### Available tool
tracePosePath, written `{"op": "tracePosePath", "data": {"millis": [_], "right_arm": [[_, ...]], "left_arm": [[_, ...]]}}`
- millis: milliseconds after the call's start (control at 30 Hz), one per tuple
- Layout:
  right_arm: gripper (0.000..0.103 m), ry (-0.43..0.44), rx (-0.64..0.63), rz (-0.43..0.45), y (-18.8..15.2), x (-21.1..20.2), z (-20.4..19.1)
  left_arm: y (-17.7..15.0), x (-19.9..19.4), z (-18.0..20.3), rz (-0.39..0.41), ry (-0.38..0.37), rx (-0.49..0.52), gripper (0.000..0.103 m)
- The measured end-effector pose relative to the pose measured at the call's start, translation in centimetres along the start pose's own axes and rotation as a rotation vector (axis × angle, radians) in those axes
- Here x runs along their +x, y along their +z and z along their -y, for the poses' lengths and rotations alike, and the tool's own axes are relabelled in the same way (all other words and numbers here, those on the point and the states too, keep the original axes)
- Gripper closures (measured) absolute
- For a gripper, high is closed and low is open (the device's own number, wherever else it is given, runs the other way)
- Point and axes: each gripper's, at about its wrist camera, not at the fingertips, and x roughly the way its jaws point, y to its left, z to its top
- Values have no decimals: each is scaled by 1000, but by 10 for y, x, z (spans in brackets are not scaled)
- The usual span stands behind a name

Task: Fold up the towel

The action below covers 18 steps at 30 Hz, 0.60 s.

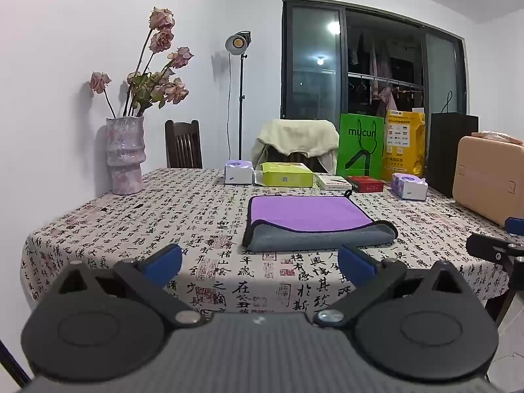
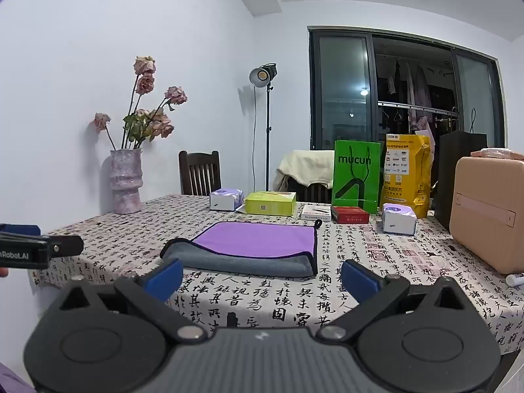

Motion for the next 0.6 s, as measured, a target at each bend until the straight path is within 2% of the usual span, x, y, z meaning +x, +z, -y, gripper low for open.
{"op": "tracePosePath", "data": {"millis": [600], "right_arm": [[0, -2, 4, 0, -1, 0, 1]], "left_arm": [[1, 0, 3, 2, -4, 5, 0]]}}
